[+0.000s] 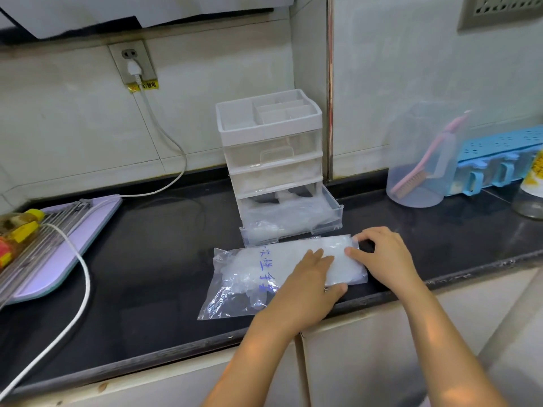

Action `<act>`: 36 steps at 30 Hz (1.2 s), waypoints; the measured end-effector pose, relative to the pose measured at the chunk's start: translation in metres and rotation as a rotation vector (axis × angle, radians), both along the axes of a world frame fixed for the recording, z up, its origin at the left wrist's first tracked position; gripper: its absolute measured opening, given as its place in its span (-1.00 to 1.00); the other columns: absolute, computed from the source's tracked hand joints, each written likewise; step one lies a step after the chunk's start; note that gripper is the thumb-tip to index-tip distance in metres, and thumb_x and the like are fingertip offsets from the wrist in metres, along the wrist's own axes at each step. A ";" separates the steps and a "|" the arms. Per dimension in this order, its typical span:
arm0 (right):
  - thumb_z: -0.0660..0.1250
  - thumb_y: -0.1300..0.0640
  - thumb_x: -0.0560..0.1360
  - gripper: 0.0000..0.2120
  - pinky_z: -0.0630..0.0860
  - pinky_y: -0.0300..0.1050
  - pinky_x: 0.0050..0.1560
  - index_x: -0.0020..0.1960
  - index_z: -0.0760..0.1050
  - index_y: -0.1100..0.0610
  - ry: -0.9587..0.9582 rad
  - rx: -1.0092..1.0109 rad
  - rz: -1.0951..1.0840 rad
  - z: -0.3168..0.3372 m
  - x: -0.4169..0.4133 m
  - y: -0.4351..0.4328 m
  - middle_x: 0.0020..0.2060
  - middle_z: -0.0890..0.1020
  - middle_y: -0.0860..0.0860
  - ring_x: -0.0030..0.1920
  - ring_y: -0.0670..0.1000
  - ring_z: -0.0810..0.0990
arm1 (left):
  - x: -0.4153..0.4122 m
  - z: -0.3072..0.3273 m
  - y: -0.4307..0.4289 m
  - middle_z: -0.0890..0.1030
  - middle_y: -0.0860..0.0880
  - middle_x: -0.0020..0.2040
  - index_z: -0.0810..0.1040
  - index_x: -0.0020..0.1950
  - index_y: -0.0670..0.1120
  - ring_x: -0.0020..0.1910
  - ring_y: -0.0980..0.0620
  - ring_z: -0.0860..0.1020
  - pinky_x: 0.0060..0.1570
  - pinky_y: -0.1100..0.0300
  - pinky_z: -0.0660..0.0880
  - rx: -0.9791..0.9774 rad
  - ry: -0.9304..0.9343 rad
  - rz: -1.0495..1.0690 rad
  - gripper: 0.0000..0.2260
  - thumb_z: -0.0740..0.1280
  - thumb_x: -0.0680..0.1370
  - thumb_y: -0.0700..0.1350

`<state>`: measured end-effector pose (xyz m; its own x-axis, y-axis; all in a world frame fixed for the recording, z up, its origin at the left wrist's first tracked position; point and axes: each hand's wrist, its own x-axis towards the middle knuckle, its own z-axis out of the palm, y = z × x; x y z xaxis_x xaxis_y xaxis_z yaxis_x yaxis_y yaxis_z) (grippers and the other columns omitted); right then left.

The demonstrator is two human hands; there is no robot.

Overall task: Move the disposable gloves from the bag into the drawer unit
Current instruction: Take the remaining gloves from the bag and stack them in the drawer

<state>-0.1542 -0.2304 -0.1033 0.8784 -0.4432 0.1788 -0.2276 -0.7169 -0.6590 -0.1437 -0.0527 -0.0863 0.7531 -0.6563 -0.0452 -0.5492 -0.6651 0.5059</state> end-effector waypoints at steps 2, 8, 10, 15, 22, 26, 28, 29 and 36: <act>0.40 0.08 0.48 -0.98 0.41 -0.12 0.03 -0.12 0.57 -0.02 -0.062 0.090 -0.005 0.002 -0.001 -0.001 0.05 0.58 -0.07 0.08 -0.03 0.49 | -0.001 -0.002 -0.001 -0.03 0.04 0.58 0.08 0.57 -0.02 0.54 0.11 -0.13 0.47 0.19 -0.09 0.010 0.003 0.001 -0.46 0.14 0.64 0.08; 0.40 0.17 0.48 -0.94 0.45 -0.25 -0.09 -0.13 0.64 0.04 -0.165 0.309 0.013 0.007 -0.010 -0.001 -0.18 0.65 -0.13 -0.09 -0.12 0.58 | 0.004 0.005 -0.003 -0.04 0.04 0.58 0.05 0.57 -0.03 0.55 0.09 -0.12 0.49 0.15 -0.09 0.046 -0.031 0.006 -0.44 0.13 0.64 0.10; 0.39 0.18 0.49 -0.94 0.44 -0.29 -0.12 -0.10 0.64 0.08 -0.205 0.379 0.009 0.011 -0.015 -0.001 -0.18 0.66 -0.10 -0.10 -0.13 0.59 | 0.006 0.006 -0.002 -0.03 0.03 0.58 0.03 0.58 -0.04 0.55 0.07 -0.09 0.49 0.14 -0.07 0.094 -0.031 0.011 -0.42 0.14 0.63 0.11; 0.27 0.22 0.56 -0.93 0.36 -0.35 -0.25 -0.07 0.52 0.12 -0.233 0.396 -0.060 0.013 -0.019 0.011 -0.15 0.59 -0.04 -0.13 -0.13 0.53 | 0.007 0.005 -0.002 -0.05 -0.01 0.58 -0.01 0.58 -0.04 0.55 0.00 -0.05 0.50 0.09 -0.03 0.174 -0.009 0.026 -0.40 0.14 0.63 0.12; 0.12 0.20 0.62 -0.92 0.35 -0.28 -0.28 -0.01 0.38 0.14 -0.432 0.398 -0.138 0.050 -0.026 0.019 -0.17 0.50 -0.05 -0.17 -0.13 0.47 | 0.002 0.011 -0.002 -0.06 -0.01 0.58 -0.04 0.58 -0.05 0.55 -0.02 -0.04 0.48 0.08 0.00 0.183 -0.009 0.041 -0.35 0.17 0.61 0.14; 0.10 0.18 0.63 -0.91 0.35 -0.34 -0.30 0.01 0.37 0.13 -0.541 0.331 -0.116 0.079 -0.029 0.014 -0.14 0.55 0.00 -0.17 -0.14 0.50 | 0.000 0.013 -0.002 -0.07 0.02 0.58 -0.07 0.58 -0.03 0.55 0.01 -0.03 0.48 0.09 0.01 0.144 0.015 0.032 -0.32 0.21 0.59 0.13; 0.09 0.16 0.64 -0.92 0.36 -0.36 -0.27 0.02 0.35 0.11 -0.601 0.298 -0.109 0.093 -0.032 0.012 -0.13 0.57 -0.01 -0.14 -0.11 0.53 | -0.001 0.015 -0.002 0.03 0.02 0.58 -0.02 0.57 -0.04 0.53 0.01 0.05 0.46 0.13 0.07 0.087 0.015 0.033 -0.32 0.24 0.58 0.13; 0.09 0.14 0.64 -0.92 0.37 -0.36 -0.25 0.02 0.34 0.10 -0.626 0.283 -0.108 0.101 -0.035 0.012 -0.15 0.55 -0.03 -0.14 -0.12 0.53 | 0.000 0.016 -0.001 0.08 0.02 0.57 0.01 0.57 -0.03 0.52 0.03 0.11 0.44 0.16 0.10 0.051 0.030 0.044 -0.33 0.25 0.58 0.13; 0.23 0.12 0.59 -0.89 0.37 -0.21 -0.23 -0.12 0.42 0.00 -0.549 0.171 0.233 0.158 -0.037 0.006 -0.28 0.60 -0.08 -0.30 -0.17 0.52 | 0.015 0.040 0.001 0.39 0.06 0.43 0.31 0.47 0.03 0.35 0.13 0.38 0.29 0.25 0.27 -0.264 0.164 0.130 -0.54 0.22 0.60 0.13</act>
